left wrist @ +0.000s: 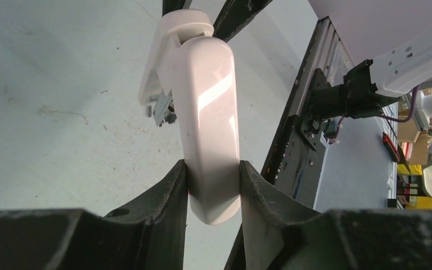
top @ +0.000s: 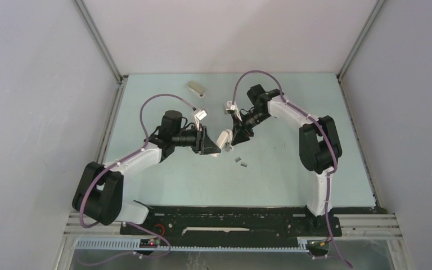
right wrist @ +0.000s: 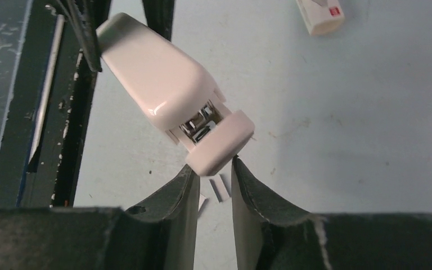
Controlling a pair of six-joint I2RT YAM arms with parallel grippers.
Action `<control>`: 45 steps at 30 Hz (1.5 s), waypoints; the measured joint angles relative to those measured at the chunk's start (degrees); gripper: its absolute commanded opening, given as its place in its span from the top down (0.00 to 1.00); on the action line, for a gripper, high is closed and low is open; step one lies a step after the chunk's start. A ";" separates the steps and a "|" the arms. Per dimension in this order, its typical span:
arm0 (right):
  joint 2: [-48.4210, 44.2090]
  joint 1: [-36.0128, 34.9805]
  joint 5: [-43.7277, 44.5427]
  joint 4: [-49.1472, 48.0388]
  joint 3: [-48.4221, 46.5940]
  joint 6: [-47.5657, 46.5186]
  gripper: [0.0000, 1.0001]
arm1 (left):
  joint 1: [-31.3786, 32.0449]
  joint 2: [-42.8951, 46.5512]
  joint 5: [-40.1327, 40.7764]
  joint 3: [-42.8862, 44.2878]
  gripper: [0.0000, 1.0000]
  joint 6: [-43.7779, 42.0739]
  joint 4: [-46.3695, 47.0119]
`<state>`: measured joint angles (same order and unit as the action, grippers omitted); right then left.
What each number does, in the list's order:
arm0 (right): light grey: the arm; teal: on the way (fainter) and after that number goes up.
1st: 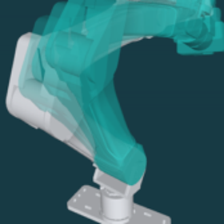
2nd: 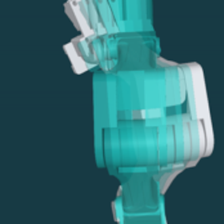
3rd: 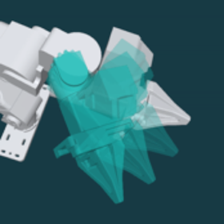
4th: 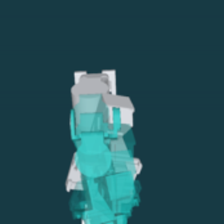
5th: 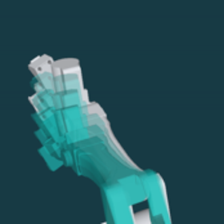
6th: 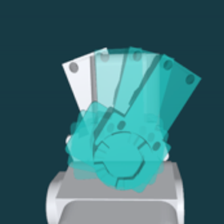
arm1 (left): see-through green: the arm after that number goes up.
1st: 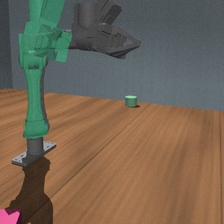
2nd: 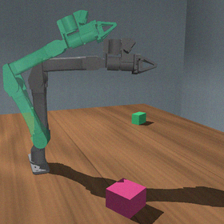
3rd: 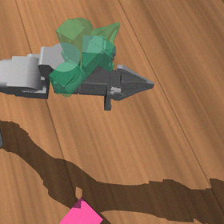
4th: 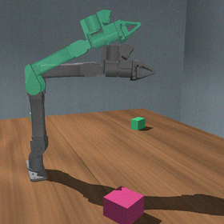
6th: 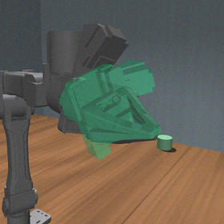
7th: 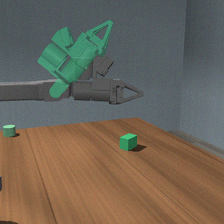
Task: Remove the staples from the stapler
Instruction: Unload the staple at the center of the board.
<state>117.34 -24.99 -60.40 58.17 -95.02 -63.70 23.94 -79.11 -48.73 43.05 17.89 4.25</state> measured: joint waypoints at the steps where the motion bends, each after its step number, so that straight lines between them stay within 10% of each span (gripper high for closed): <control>1: -0.74 0.07 1.05 -1.29 0.92 1.40 0.91 | 0.00 -0.09 0.17 0.00 0.88 -0.02 -0.02; 8: -4.76 2.27 4.48 -8.39 4.13 8.00 0.87 | 0.00 -0.98 0.98 0.00 0.89 -0.13 1.38; 21: -5.42 3.08 -3.04 -3.34 4.55 0.74 0.20 | 0.00 0.44 -1.81 0.00 0.88 0.09 2.47; 45: -1.49 -1.01 -8.66 20.17 -5.77 -19.30 0.27 | 1.77 3.13 -5.55 0.13 0.87 -0.42 0.94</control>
<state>115.85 -26.00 -69.06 78.35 -100.79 -83.00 25.71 -75.99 -54.28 43.18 17.47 5.19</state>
